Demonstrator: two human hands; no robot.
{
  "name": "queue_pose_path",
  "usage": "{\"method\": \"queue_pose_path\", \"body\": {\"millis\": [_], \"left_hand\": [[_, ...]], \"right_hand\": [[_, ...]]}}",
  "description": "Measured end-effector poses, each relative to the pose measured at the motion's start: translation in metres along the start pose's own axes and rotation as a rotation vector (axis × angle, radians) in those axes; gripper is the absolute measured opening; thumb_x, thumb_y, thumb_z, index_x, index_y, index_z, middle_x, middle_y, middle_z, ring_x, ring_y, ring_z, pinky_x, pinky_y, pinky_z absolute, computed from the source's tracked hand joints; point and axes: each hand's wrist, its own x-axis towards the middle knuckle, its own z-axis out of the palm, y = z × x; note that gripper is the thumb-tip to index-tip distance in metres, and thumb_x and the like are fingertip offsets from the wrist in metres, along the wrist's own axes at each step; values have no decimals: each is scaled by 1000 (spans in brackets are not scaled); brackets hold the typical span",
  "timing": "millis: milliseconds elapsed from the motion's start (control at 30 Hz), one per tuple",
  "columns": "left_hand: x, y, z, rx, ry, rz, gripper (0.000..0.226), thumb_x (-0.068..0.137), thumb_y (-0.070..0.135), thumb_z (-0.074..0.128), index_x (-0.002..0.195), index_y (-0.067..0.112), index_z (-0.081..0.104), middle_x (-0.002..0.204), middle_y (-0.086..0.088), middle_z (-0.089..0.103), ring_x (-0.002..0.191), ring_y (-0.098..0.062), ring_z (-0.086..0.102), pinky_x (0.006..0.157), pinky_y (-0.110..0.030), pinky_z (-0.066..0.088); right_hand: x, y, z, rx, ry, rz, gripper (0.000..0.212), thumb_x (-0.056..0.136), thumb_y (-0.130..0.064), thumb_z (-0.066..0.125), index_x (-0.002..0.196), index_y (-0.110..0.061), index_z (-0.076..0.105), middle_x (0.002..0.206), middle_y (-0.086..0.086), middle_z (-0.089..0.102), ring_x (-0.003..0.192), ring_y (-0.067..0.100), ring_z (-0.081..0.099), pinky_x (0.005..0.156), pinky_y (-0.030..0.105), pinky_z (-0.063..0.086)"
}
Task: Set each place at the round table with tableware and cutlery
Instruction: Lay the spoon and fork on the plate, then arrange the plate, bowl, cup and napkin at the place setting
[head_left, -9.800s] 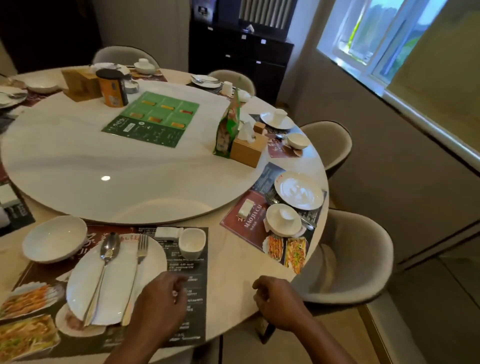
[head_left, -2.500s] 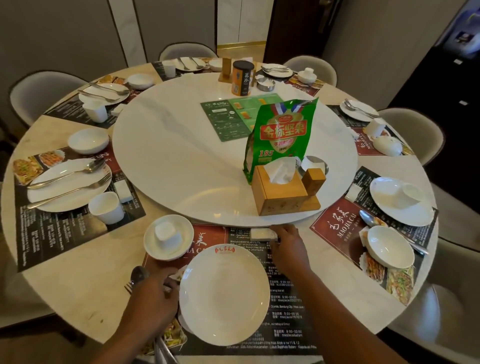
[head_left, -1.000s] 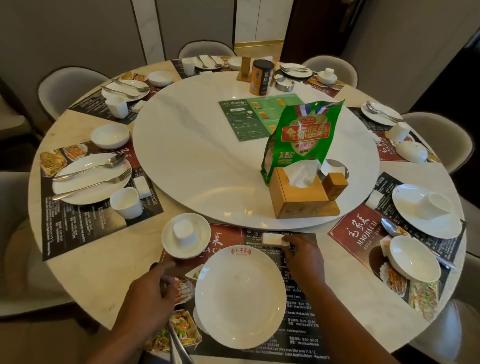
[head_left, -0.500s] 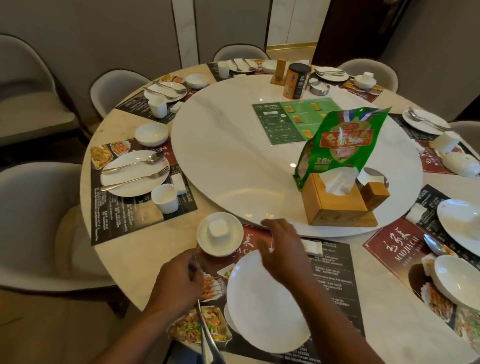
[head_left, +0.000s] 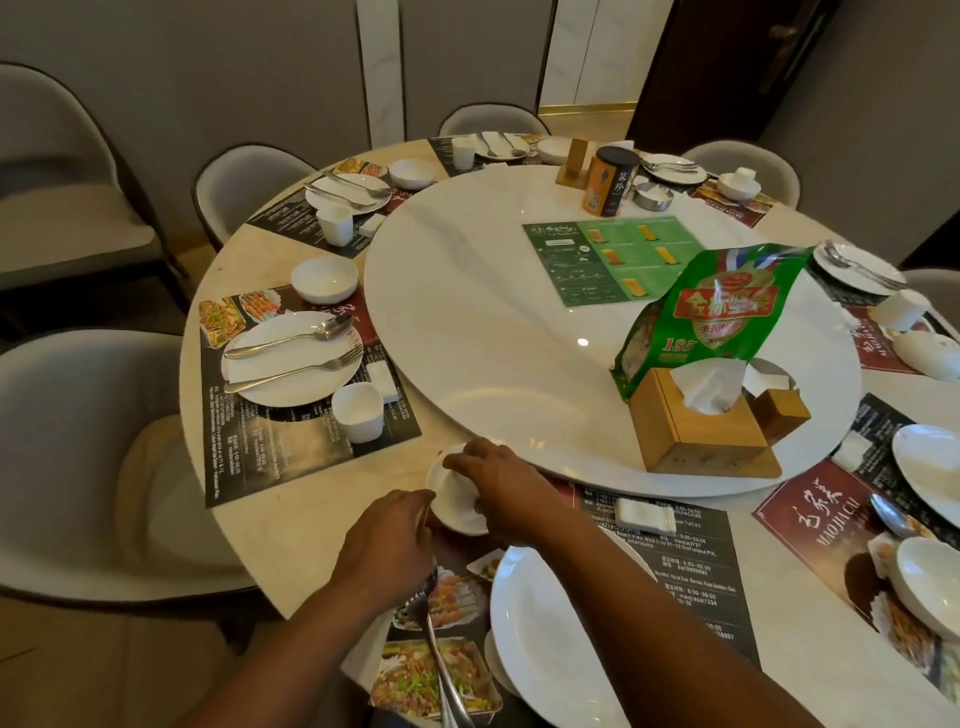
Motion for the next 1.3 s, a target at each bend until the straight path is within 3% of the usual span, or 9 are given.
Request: {"method": "queue_pose_path", "body": {"millis": [233,400,533,633,800,900,1000,1100,1300], "left_hand": [[2,-4,6,5,-22,49,36,93,25,58,129,28,59,132,7,57,120,-16,53,98,-30,46],[0,-4,9,19,-27,46,37,93,27,59,130,28,58,132,9,55,117,-15,55,95,-28,47],[-3,-1,11,36,-10,54,37,91,26,60,128,28,59,130,9,56,116,-14,56,93,-28,49],[-4,1,11,65,-17,37,39,90,27,61,129,29,59,132,8,56,117,-15,55,93,-28,49],[-8,19,3,230,39,-33,46,88,37,56,134,31,53,128,2,59,114,-22,56,91,-37,48],[-8,51,1,301,122,-4,50,86,38,60,134,30,53,128,0,58,116,-23,54,93,-41,47],[-8,88,11,237,126,63,48,86,39,61,133,30,54,133,1,55,122,-23,50,97,-41,45],[-10,116,27,154,94,136,40,85,36,59,125,29,57,121,3,59,113,-23,54,90,-40,49],[-25,142,60,152,16,157,44,86,34,61,129,28,55,129,3,54,117,-22,51,92,-39,48]], "right_hand": [[-35,17,-29,393,325,139,64,81,-14,77,136,-31,48,136,-5,49,119,21,52,95,35,50],[-78,45,-45,1100,555,395,58,77,-15,82,123,-25,47,127,2,54,107,22,63,78,39,62],[-111,68,-44,1758,703,339,64,70,-13,85,121,-12,47,132,21,51,107,36,67,85,42,58],[-131,80,-45,1948,675,209,63,76,-9,68,134,-18,48,135,21,51,117,41,61,93,50,55],[-163,93,-51,1844,707,302,70,70,-18,82,133,-16,50,130,21,54,111,36,65,92,49,55],[-184,112,-53,1411,697,481,82,54,-42,94,124,-24,56,116,8,67,104,27,69,87,49,58],[-201,132,-51,934,665,573,68,65,-37,90,122,-31,53,109,-7,65,101,15,65,81,38,58],[-212,151,-39,715,627,589,68,67,-28,90,120,-32,48,108,-15,57,100,6,57,77,24,47],[-215,183,8,634,509,674,76,62,-37,91,125,-36,48,126,-9,54,116,13,51,97,41,48]]}}
